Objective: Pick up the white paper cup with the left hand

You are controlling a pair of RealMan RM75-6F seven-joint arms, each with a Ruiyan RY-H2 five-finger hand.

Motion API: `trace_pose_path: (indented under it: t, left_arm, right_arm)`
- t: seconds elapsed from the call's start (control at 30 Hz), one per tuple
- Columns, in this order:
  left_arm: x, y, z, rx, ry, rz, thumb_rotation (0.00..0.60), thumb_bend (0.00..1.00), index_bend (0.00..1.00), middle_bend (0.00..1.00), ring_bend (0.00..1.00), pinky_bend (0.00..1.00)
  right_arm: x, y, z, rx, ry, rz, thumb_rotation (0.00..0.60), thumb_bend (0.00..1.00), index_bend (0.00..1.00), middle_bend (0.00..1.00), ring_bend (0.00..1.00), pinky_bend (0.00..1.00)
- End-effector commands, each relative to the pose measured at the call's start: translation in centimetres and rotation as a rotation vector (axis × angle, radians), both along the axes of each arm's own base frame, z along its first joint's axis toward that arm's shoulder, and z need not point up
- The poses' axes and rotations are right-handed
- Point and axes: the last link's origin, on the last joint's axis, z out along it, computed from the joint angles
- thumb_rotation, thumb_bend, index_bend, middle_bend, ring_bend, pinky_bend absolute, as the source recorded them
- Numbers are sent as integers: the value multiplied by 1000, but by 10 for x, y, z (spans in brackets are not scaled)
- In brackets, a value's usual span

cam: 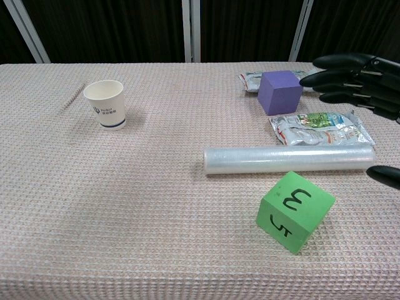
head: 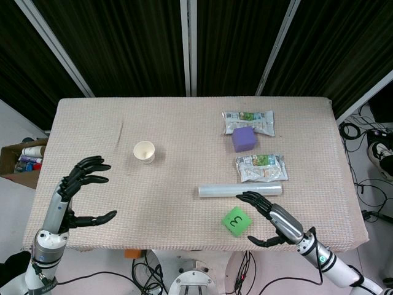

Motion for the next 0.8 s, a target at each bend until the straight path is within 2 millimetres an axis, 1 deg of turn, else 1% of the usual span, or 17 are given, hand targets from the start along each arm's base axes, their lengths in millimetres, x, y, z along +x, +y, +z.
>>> trace_pose_path:
  t: [0.03,0.3,0.37,0.43,0.53,0.57,0.67,0.73,0.8]
  left_arm:
    - [1,0,-1,1,1,-5,600,160,314,237,172,176]
    - [2,0,-3,8,25,6,600,160,314,237,172,176]
    - [0,4,-3,12,39,23,600,160,314,237,172,176]
    - [-4,11,-5,17,73,59,600,161,314,237,172,176]
    - [-19,38,-14,26,226,195,600,160,314,237,172,176]
    - [-26,51,-20,18,319,260,600,161,314,237,172,176]
    - [-39,81,-34,-18,552,380,600,161,313,235,172,177]
    - [-41,99,-44,-57,633,427,600,160,317,234,172,177]
    - [-42,113,-53,-103,671,452,600,161,314,228,172,177]
  right_arm:
    - [1,1,-6,18,9,16,600,263,56,96,0,3]
    - [-1,1,-3,-10,21,14,600,262,56,96,0,3]
    - [-5,-1,-1,-40,44,6,600,263,56,96,0,3]
    - [-11,-4,2,-97,90,-17,600,263,57,98,0,3]
    - [-29,-12,7,-271,268,-94,600,262,60,102,0,3]
    - [-34,-12,9,-318,327,-117,600,262,60,103,0,2]
    - [-40,-8,16,-343,359,-179,600,263,60,102,0,2]
    - [-43,-7,24,-346,355,-204,600,263,60,102,0,2]
    - [-46,-5,32,-363,355,-216,600,262,60,102,0,3]
